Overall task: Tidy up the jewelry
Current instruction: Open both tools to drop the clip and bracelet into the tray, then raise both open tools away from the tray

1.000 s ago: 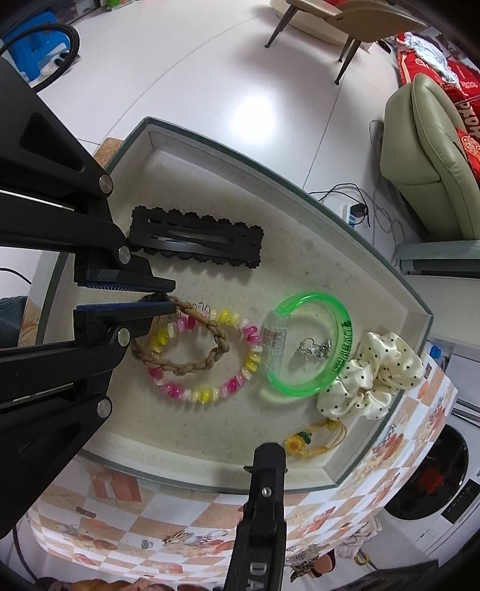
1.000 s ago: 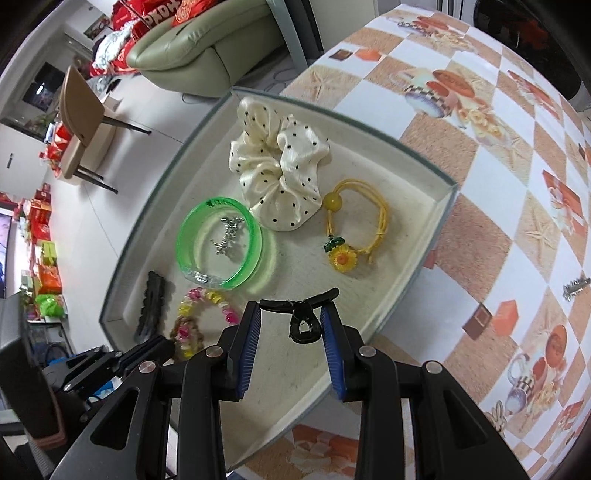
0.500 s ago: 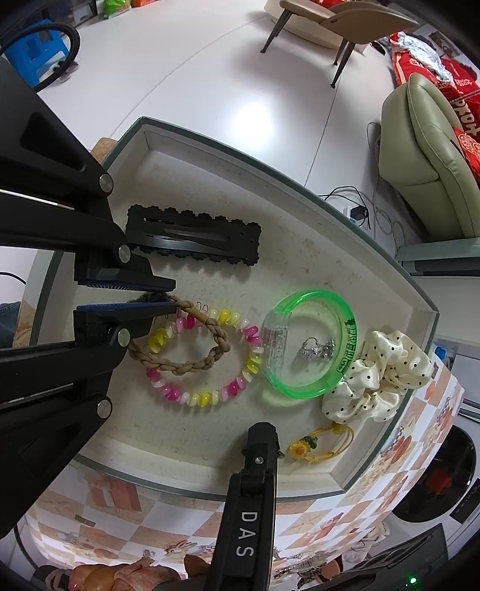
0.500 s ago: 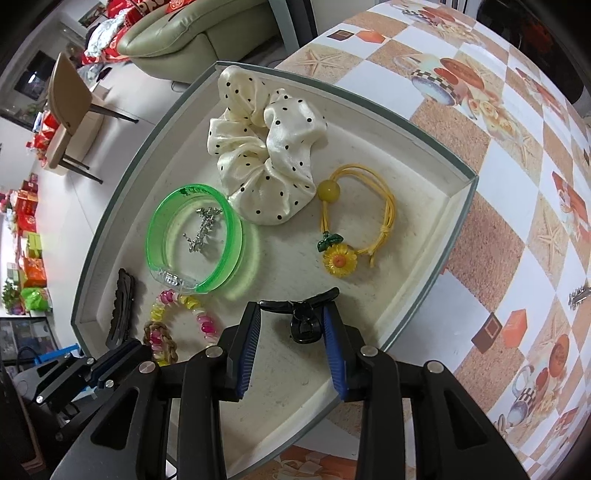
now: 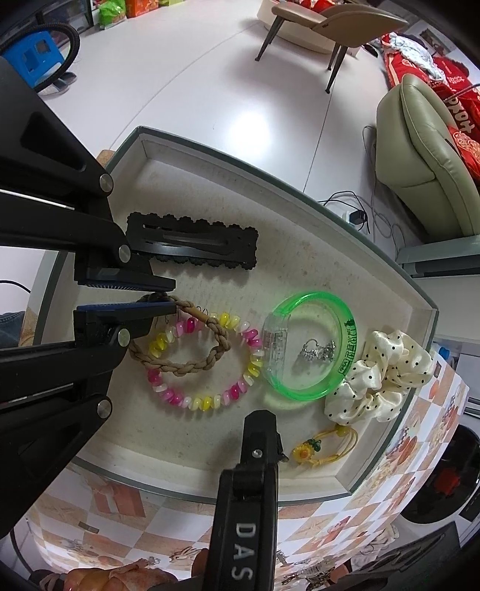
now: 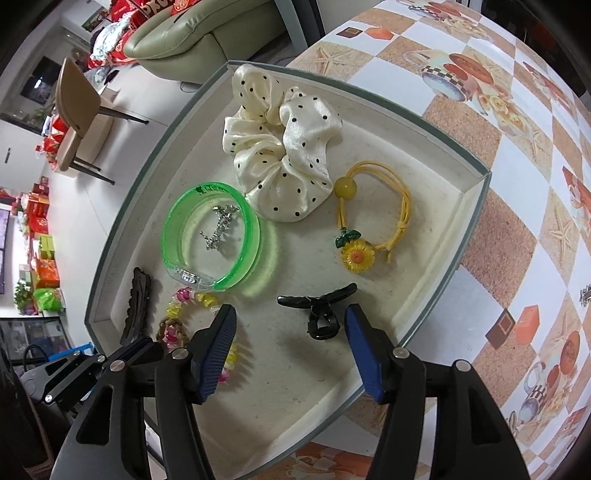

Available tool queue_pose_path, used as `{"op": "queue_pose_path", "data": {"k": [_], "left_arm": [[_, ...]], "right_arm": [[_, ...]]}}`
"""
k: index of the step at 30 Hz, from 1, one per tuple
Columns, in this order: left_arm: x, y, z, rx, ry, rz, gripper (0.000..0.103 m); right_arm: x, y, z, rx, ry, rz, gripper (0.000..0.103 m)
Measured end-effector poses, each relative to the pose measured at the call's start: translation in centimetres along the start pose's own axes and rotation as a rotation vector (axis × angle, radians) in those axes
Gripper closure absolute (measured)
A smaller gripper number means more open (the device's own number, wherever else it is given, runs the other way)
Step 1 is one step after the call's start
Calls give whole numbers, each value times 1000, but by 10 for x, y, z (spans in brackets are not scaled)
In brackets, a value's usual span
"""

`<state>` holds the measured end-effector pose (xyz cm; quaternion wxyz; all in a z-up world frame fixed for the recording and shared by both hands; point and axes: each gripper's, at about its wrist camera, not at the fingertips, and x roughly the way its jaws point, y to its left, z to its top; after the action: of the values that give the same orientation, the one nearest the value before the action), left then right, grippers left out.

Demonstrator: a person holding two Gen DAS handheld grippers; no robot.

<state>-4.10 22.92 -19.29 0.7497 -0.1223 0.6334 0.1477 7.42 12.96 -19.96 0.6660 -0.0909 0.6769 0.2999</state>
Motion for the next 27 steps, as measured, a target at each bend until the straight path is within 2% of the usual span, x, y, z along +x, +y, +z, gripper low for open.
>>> {"op": "queue_pose_path", "data": {"k": [9, 22, 23, 24, 25, 27], "left_arm": [[-6, 5, -3, -17, -3, 1, 93], [-25, -5, -4, -12, -25, 5, 93], [-27, -6, -5, -11, -27, 6, 76], [-28, -7, -5, -11, -28, 11, 12], [-32, -8, -6, -17, -47, 36, 0], [-35, -12, -5, -1, -64, 48, 0]], "right_arm": [[-30, 0, 13, 34, -69, 81, 24], [-71, -15, 1, 92, -120, 158, 19], [-73, -15, -2, 95, -122, 161, 18], [-74, -15, -4, 99, -124, 164, 18], [-76, -17, -5, 103, -126, 168, 18], [-79, -20, -8, 114, -129, 177, 15]]}}
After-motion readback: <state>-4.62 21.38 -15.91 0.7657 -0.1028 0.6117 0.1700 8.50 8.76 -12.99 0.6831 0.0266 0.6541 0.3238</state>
